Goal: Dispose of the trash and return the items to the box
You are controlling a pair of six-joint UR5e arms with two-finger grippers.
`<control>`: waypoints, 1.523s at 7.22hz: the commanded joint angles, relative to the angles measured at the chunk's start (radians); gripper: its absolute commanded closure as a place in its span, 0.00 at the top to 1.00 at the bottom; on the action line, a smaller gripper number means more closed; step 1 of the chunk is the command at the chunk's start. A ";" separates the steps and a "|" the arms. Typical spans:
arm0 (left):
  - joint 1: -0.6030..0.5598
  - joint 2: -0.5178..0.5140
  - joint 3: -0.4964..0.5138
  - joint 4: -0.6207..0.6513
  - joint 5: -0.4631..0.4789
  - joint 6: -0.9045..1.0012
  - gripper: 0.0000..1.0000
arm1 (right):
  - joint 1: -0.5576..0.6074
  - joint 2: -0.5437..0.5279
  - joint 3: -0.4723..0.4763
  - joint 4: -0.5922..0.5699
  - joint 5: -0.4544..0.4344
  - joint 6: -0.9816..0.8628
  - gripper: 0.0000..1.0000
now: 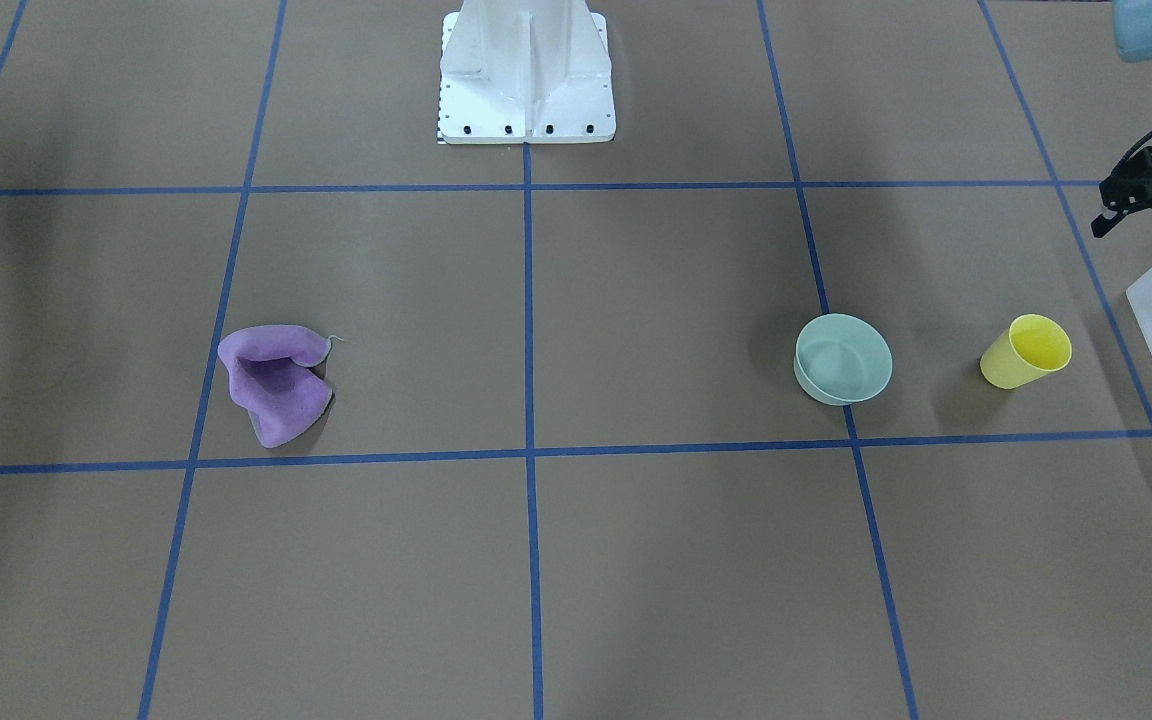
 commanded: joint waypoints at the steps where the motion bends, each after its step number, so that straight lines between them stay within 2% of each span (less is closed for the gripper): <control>1: 0.006 -0.013 0.035 -0.022 0.120 -0.085 0.98 | -0.001 0.009 -0.018 -0.001 0.005 0.003 1.00; 3: 0.008 -0.132 0.113 -0.029 0.127 -0.107 0.98 | 0.001 0.003 -0.015 -0.001 0.006 0.003 1.00; 4: 0.048 -0.188 0.129 -0.026 0.128 -0.218 0.98 | -0.001 0.005 -0.017 -0.001 0.006 0.003 1.00; 5: 0.142 -0.207 0.132 -0.028 0.146 -0.305 0.98 | -0.001 0.005 -0.018 -0.002 0.008 0.003 1.00; 7: 0.166 -0.194 0.149 -0.054 0.158 -0.295 0.98 | -0.001 0.005 -0.023 -0.002 0.015 0.003 1.00; 8: 0.221 -0.199 0.182 -0.071 0.161 -0.299 0.98 | -0.001 0.005 -0.023 -0.002 0.017 0.004 1.00; 10: 0.262 -0.225 0.288 -0.185 0.164 -0.330 0.98 | -0.001 0.005 -0.033 -0.001 0.028 0.004 1.00; 11: 0.285 -0.225 0.299 -0.209 0.166 -0.348 0.97 | -0.001 0.005 -0.035 -0.001 0.028 0.004 1.00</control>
